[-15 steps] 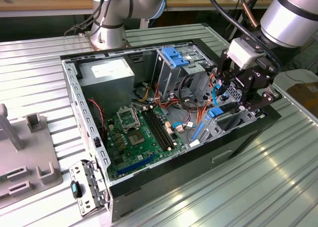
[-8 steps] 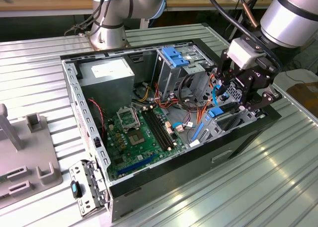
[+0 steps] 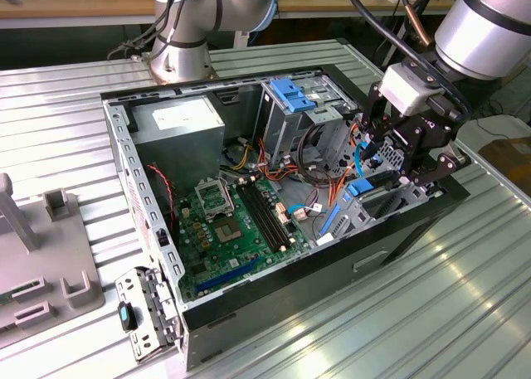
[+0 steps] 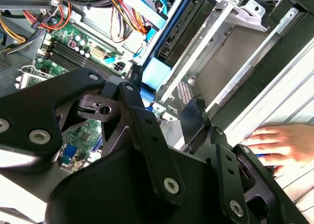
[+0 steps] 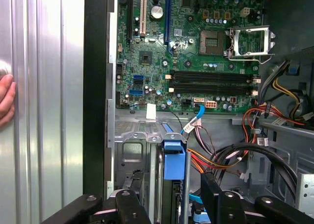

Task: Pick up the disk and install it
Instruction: 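Insert the disk into the insertion slot, then insert the first disk wire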

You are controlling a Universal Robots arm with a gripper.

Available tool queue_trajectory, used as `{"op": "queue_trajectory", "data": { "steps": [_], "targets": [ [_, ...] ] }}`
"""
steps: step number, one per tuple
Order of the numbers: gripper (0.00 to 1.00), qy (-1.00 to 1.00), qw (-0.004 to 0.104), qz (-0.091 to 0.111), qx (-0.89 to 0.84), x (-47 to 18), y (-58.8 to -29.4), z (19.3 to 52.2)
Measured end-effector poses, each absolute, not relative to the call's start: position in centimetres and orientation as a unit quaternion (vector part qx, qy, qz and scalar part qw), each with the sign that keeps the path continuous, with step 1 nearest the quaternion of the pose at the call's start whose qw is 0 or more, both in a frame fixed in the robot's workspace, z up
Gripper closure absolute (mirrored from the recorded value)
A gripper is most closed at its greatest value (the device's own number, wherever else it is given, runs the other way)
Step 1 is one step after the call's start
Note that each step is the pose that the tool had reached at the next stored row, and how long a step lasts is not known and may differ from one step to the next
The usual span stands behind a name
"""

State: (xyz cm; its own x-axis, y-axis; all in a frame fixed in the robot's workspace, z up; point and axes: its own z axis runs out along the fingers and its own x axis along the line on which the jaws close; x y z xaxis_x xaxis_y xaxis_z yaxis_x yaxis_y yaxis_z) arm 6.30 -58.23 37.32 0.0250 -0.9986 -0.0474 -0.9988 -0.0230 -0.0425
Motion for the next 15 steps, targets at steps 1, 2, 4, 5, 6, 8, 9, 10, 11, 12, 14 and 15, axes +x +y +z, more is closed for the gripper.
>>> {"op": "queue_trajectory", "data": {
  "steps": [1, 2, 4, 5, 6, 8, 9, 10, 11, 12, 14, 15],
  "targets": [
    [0.42, 0.698, 0.032, 0.002, -0.715, 6.4, -58.2, 37.3],
    [0.42, 0.698, 0.032, 0.002, -0.715, 6.8, -58.2, 37.3],
    [0.42, 0.698, 0.032, 0.002, -0.715, 7.9, -58.1, 37.3],
    [0.42, 0.698, 0.032, 0.002, -0.715, 8.1, -58.1, 37.3],
    [0.42, 0.698, 0.032, 0.002, -0.715, 8.3, -58.1, 37.3],
    [0.42, 0.698, 0.032, 0.002, -0.715, 8.7, -57.9, 37.3],
    [0.42, 0.698, 0.032, 0.002, -0.715, 8.7, -57.9, 37.3],
    [0.42, 0.698, 0.032, 0.002, -0.715, 8.7, -57.8, 37.3],
    [0.42, 0.698, 0.032, 0.002, -0.715, 8.7, -57.7, 37.3],
    [0.42, 0.698, 0.032, 0.002, -0.715, 8.7, -57.7, 37.3],
    [0.42, 0.698, 0.032, 0.002, -0.715, 8.7, -57.7, 37.3],
    [0.42, 0.698, 0.032, 0.002, -0.715, 8.7, -57.7, 37.3]
  ]
}}
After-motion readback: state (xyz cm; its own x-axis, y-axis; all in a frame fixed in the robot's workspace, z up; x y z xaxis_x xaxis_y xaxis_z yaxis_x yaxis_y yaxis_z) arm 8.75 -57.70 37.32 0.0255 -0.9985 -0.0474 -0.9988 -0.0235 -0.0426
